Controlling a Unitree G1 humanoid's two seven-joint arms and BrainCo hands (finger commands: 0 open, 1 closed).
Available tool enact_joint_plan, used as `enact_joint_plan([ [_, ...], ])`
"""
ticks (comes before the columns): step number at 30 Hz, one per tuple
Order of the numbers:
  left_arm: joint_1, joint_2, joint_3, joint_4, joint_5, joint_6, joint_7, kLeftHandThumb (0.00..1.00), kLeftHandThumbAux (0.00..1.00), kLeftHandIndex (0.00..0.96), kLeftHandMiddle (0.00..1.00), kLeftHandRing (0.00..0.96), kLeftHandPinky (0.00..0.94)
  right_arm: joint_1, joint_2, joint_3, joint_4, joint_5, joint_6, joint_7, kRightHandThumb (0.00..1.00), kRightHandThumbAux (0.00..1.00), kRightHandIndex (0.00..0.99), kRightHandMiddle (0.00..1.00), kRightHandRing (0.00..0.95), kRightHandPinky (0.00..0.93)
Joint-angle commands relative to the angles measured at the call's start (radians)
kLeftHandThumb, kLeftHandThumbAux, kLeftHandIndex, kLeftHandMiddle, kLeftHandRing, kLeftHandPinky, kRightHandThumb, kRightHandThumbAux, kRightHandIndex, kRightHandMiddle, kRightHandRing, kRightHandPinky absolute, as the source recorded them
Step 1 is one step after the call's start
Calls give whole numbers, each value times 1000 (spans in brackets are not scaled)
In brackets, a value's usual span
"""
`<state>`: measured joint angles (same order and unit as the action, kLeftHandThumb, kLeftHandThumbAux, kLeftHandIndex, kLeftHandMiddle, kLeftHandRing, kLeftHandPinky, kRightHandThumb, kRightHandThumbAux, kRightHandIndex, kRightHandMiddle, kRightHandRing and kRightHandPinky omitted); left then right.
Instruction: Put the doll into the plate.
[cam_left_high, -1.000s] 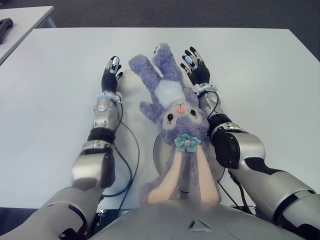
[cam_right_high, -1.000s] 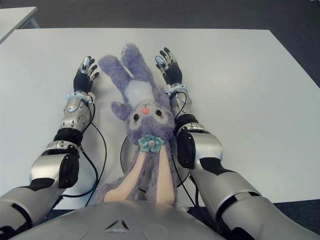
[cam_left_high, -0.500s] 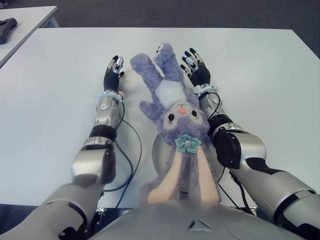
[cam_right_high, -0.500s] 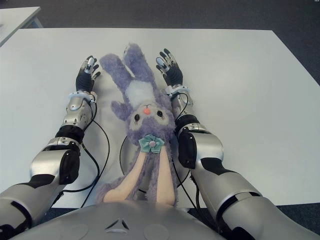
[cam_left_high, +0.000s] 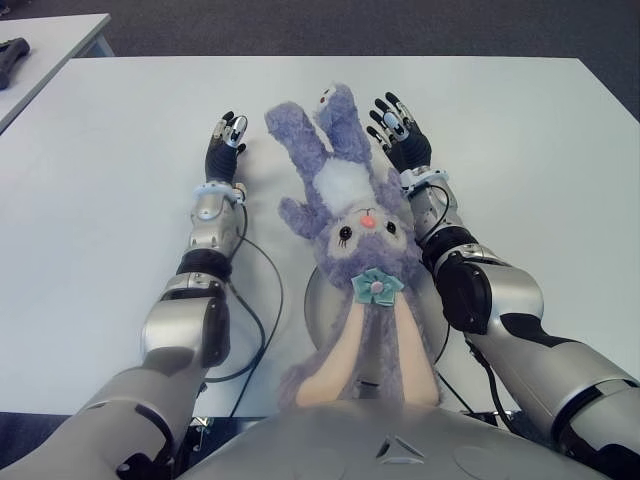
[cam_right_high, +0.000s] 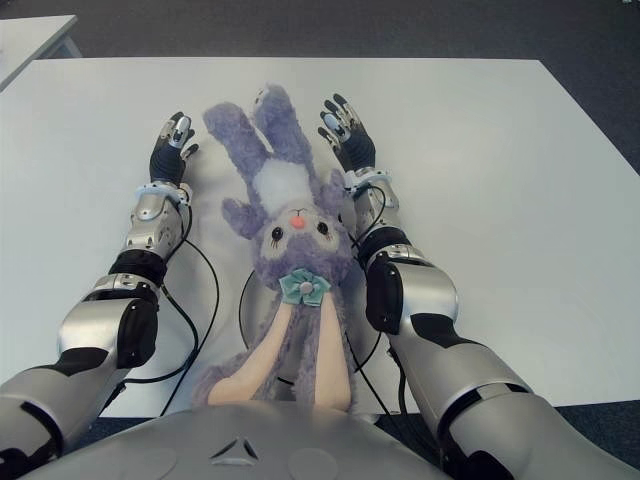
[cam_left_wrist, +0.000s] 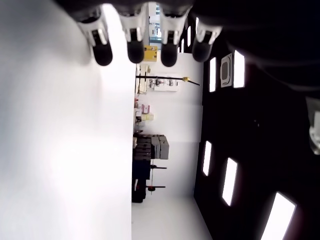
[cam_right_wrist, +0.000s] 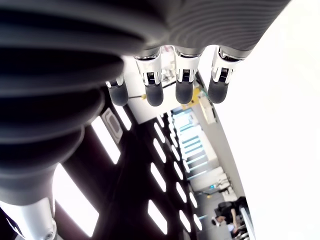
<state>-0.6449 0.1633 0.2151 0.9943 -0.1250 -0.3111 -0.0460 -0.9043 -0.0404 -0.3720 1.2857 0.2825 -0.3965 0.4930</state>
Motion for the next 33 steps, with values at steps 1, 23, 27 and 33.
enact_joint_plan([
  [1,59,-35,-12,40,5,27,-15,0,412,41,84,11,0,18,3,-15,6,14,37,31,0,680,47,46,16,16],
  [23,94,-28,-23,110,12,-125,-124,0,419,94,108,32,0,-13,-147,-10,-7,-14,133,159,0,611,76,83,55,47],
  [27,83,-18,-12,134,4,-125,-120,0,416,83,96,24,0,7,-154,-1,8,-36,120,104,0,612,97,90,61,47],
  [33,54,-10,13,192,-7,-124,-106,0,426,79,91,25,0,33,-102,13,45,-71,111,-23,0,611,101,87,57,36],
])
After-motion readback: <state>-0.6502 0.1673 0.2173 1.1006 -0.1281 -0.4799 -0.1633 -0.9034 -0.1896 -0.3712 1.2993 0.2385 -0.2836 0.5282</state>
